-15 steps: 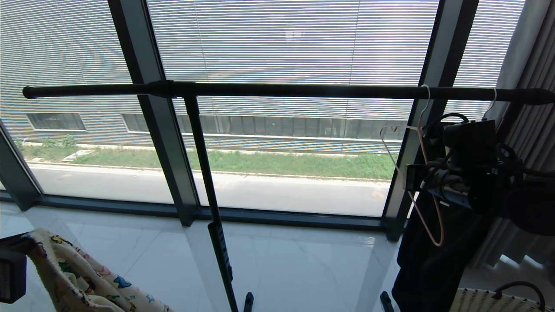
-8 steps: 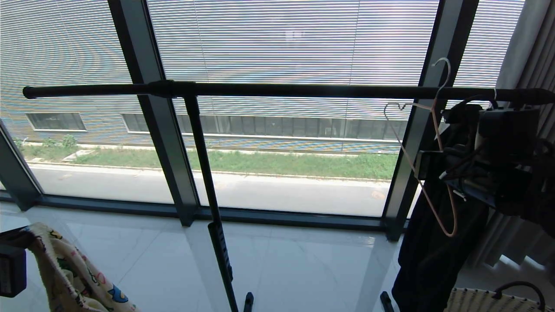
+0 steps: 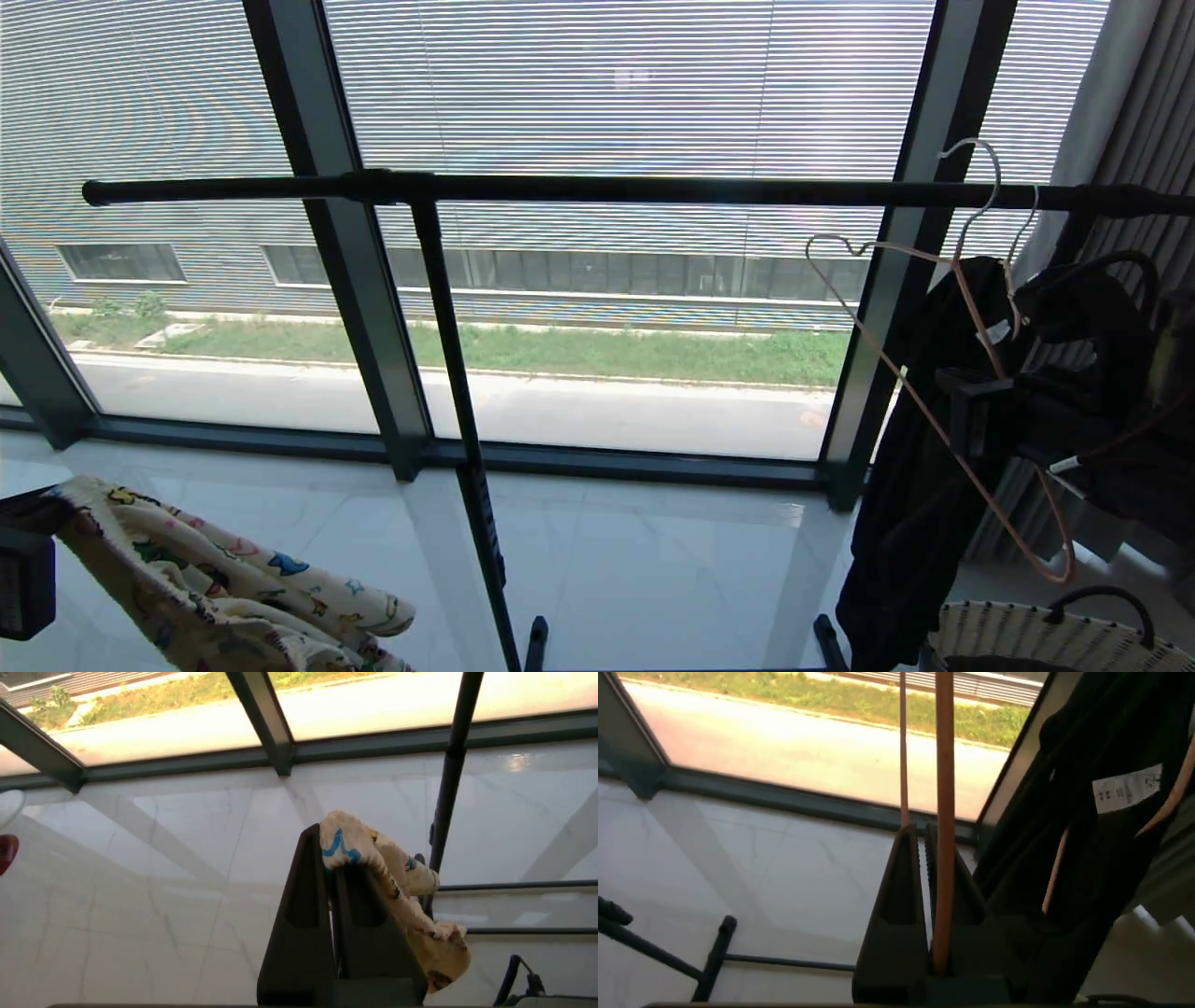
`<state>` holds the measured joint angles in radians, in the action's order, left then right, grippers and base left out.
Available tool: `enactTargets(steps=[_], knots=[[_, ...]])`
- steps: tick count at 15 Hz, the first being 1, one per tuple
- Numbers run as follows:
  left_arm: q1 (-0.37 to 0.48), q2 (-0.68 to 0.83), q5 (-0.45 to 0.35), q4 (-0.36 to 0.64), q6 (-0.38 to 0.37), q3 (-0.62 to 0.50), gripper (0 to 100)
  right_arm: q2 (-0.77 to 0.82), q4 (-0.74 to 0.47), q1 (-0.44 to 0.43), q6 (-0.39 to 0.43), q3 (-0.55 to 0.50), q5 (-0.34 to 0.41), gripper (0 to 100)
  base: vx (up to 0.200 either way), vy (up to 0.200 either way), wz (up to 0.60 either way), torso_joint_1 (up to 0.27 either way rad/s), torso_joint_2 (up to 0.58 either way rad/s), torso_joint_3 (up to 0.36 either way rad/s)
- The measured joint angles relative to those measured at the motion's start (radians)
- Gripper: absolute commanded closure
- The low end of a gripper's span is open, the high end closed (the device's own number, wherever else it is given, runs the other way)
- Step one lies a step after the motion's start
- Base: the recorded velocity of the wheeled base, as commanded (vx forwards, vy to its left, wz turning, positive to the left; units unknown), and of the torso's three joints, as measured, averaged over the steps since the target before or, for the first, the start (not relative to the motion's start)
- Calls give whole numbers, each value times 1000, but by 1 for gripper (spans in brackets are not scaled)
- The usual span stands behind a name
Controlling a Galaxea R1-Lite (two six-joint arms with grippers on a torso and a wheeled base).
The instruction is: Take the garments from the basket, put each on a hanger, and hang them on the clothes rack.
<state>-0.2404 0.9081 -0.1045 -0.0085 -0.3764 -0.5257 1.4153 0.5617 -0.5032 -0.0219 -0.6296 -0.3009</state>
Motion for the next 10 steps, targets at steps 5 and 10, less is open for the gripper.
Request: enactTargets(steps=[5,10], knots=[[7,-6,0,1,-5,-3,100,-168,-24,-53,42,168,53,100,-200,0,0,-2,1,2],[26,-16,0,1,-6,2,100,-260,-87,-97,41,217,56,100,-200,0,0,0,0,0]])
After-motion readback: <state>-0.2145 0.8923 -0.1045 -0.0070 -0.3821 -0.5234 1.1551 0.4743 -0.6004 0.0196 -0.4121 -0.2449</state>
